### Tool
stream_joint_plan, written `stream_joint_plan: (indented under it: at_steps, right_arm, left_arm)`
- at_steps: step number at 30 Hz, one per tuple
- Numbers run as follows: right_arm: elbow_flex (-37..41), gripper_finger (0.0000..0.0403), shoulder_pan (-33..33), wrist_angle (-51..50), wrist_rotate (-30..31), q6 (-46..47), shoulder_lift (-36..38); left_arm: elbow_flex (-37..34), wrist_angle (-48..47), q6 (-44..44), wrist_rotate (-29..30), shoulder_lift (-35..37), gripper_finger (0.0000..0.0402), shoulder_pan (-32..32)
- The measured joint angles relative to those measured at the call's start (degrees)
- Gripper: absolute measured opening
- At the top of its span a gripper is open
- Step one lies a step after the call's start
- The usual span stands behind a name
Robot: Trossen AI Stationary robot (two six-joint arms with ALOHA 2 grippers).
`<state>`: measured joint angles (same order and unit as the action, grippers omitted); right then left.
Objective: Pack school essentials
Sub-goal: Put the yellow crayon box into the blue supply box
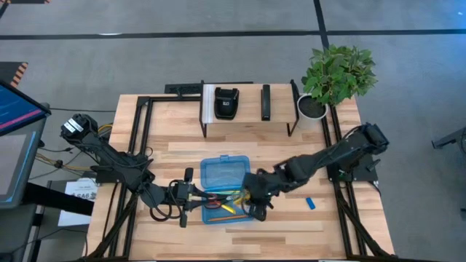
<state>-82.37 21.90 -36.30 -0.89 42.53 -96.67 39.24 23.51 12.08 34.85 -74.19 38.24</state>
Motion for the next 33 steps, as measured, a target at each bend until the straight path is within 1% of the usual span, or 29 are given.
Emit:
stream_joint_plan:
  at_steps: [4,7,10,15,19,23,26,29,33]
  right_arm:
    - [-0.10,0.0069,-2.86,5.46,-9.81,-10.37,-2.48]
    - [0.04,0.0069,-5.09,6.08,-16.10,-16.08,-5.54]
    - [-0.59,0.0069,-7.31,6.62,-20.15,-20.90,-8.80]
    - [-2.47,0.0069,-10.10,5.20,-26.35,-25.27,-14.16]
    - [-4.34,0.0069,-10.82,4.17,-28.46,-29.30,-17.14]
    - [-6.91,0.0070,-10.82,2.33,-29.04,-33.81,-19.86]
    - [-7.57,0.0077,-10.69,2.21,-29.00,-36.15,-20.06]
    - [-7.61,0.0094,-10.69,2.12,-28.44,-37.90,-20.01]
    - [-7.61,0.0131,-10.67,2.08,-27.92,-38.54,-20.01]
  left_arm:
    - [0.00,0.00,-0.02,-0.07,0.00,0.0052,0.00]
    - [0.00,0.19,-0.37,-1.22,0.03,0.0052,0.04]
    - [0.00,0.21,-0.46,-1.45,0.04,0.0052,0.04]
    - [0.00,-0.26,-0.46,-1.48,0.04,0.0052,0.04]
    - [0.00,-0.44,-0.48,-1.51,0.06,0.0052,0.07]
    - [0.00,-0.55,-0.48,-1.54,0.04,0.0052,0.07]
    - [0.00,-0.54,-0.47,-1.53,0.05,0.0052,0.04]
    - [0.00,-0.95,-0.47,-1.54,0.07,0.0052,0.07]
    - [0.00,-1.03,-0.46,-1.53,0.07,0.0052,0.05]
